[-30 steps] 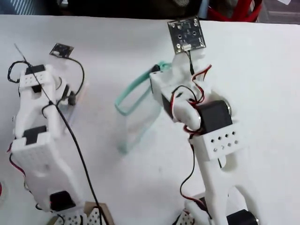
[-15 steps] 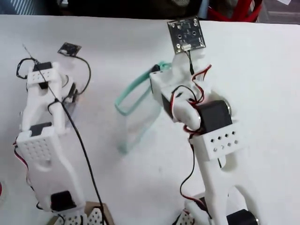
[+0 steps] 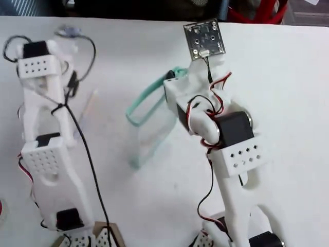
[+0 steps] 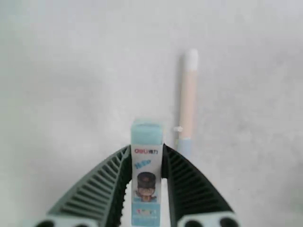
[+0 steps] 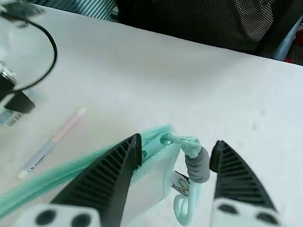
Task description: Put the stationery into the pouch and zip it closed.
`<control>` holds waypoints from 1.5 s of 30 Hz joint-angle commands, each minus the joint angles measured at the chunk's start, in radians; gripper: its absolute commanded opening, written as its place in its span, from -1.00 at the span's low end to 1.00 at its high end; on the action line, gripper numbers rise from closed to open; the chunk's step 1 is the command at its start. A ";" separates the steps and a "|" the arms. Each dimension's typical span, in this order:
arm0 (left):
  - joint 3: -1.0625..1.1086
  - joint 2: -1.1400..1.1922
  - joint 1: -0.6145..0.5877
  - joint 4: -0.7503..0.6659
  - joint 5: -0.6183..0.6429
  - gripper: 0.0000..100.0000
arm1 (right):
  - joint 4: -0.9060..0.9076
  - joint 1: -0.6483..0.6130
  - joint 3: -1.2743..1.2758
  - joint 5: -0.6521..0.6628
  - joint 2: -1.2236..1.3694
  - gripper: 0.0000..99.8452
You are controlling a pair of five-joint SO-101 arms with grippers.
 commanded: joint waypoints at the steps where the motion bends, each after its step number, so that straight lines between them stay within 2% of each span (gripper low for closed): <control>1: -0.141 -0.216 -0.012 0.029 0.029 -0.95 | 0.007 -0.004 0.046 -0.006 0.019 -0.52; 5: -0.077 -0.479 -0.012 0.029 0.110 -0.95 | 0.007 -0.004 0.046 -0.005 0.019 -0.52; 8: 0.068 -0.742 -0.001 0.029 0.160 -0.95 | 0.007 -0.004 0.046 -0.005 0.019 -0.52; 11: 0.265 -1.024 0.102 0.023 0.164 -0.95 | 0.012 -0.004 0.046 -0.005 0.019 -0.52; 14: 0.479 -1.291 0.294 -0.026 0.166 -0.95 | 0.012 -0.004 0.046 -0.006 0.025 -0.52; 16: 0.621 -1.449 0.437 -0.130 0.170 -0.95 | 0.012 -0.004 0.048 -0.006 0.027 -0.52; 18: 0.790 -1.589 0.550 -0.296 0.222 -0.95 | 0.012 -0.004 0.048 -0.006 0.027 -0.52; 22: 1.197 -1.776 0.673 -0.710 0.358 -0.94 | -0.013 -0.004 0.083 -0.006 0.019 -0.52; 27: 1.689 -1.897 0.707 -1.166 0.408 -0.94 | -0.068 -0.004 0.130 -0.005 0.019 -0.52; 31: 1.898 -1.923 0.708 -1.409 0.411 -0.93 | -0.077 -0.004 0.135 -0.002 0.019 -0.52; 35: 1.969 -1.923 0.716 -1.519 0.414 -0.83 | -0.077 -0.004 0.137 0.000 0.019 -0.52; 40: 1.976 -1.910 0.740 -1.531 0.413 -0.83 | -0.076 -0.004 0.138 0.000 0.019 -0.52; 42: 1.970 -1.870 0.736 -1.550 0.410 -0.83 | -0.076 -0.005 0.138 -0.002 0.019 -0.52; 45: 1.978 -1.756 0.722 -1.649 0.408 -0.83 | -0.074 -0.005 0.138 0.000 0.018 -0.52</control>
